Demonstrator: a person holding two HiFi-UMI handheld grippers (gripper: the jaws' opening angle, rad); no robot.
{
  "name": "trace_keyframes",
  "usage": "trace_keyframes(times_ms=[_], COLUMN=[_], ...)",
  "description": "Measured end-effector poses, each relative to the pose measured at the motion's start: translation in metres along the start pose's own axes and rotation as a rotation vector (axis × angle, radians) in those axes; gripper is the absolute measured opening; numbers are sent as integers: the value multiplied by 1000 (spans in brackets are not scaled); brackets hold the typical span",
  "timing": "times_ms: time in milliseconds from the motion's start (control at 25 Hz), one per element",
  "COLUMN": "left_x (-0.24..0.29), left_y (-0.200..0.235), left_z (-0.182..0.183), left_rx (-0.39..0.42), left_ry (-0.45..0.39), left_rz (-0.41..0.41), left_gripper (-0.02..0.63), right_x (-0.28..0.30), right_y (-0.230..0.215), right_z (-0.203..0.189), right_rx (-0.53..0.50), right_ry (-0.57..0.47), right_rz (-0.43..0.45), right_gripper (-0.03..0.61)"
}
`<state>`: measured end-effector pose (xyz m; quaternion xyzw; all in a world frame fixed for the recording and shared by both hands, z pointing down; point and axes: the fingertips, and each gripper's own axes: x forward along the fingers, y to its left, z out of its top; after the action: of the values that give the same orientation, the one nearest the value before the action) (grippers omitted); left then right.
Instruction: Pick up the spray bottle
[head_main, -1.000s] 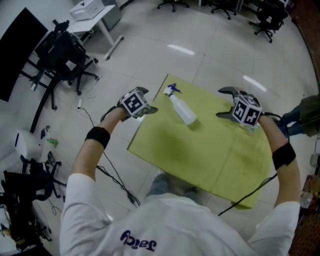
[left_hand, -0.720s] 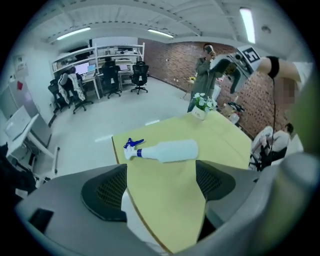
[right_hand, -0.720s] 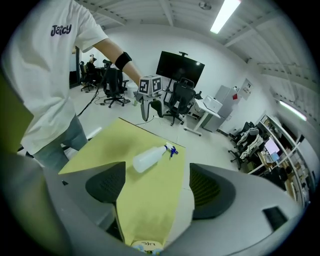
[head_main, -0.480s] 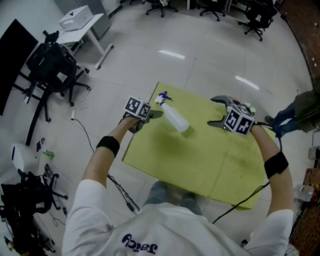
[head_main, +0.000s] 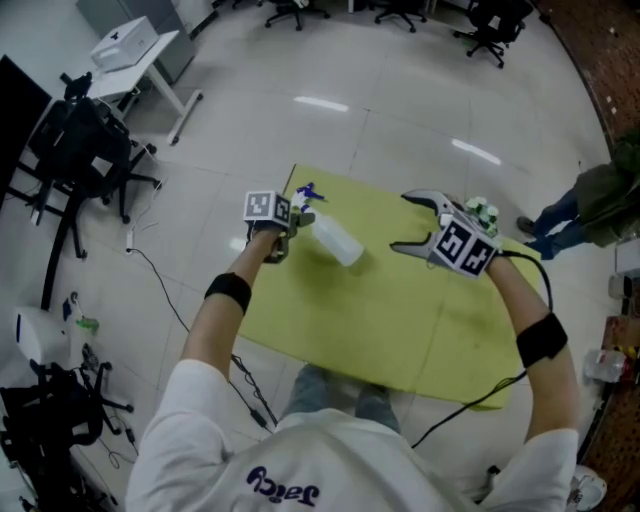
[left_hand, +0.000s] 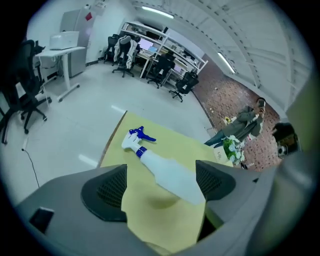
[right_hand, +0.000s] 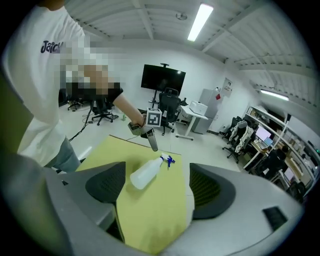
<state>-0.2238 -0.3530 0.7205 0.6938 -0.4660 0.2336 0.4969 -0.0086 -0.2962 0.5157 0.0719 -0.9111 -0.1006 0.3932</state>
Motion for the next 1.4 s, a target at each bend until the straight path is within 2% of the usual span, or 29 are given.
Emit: trace_keyframes(times_ms=[360, 640, 1000, 1240, 1400], left_x=[39, 72, 101, 111, 127], left_y=[-2, -1, 10, 21, 25], left_z=[5, 4, 1, -8, -14], left_rx=[-248, -395, -500, -539, -544], left_ry=[34, 70, 94, 124, 130], left_rz=[-27, -37, 67, 141, 159], left_gripper=[443, 443, 428, 382, 368], right_x=[-13, -27, -36, -39, -41], right_y=[-3, -6, -10, -16, -16], right_z=[18, 27, 20, 17, 5], right_rx=[87, 124, 174, 186, 198], right_ry=[-119, -170, -162, -152, -133], right_rz=[-44, -71, -111, -149, -151], right_gripper=[414, 414, 414, 414, 414])
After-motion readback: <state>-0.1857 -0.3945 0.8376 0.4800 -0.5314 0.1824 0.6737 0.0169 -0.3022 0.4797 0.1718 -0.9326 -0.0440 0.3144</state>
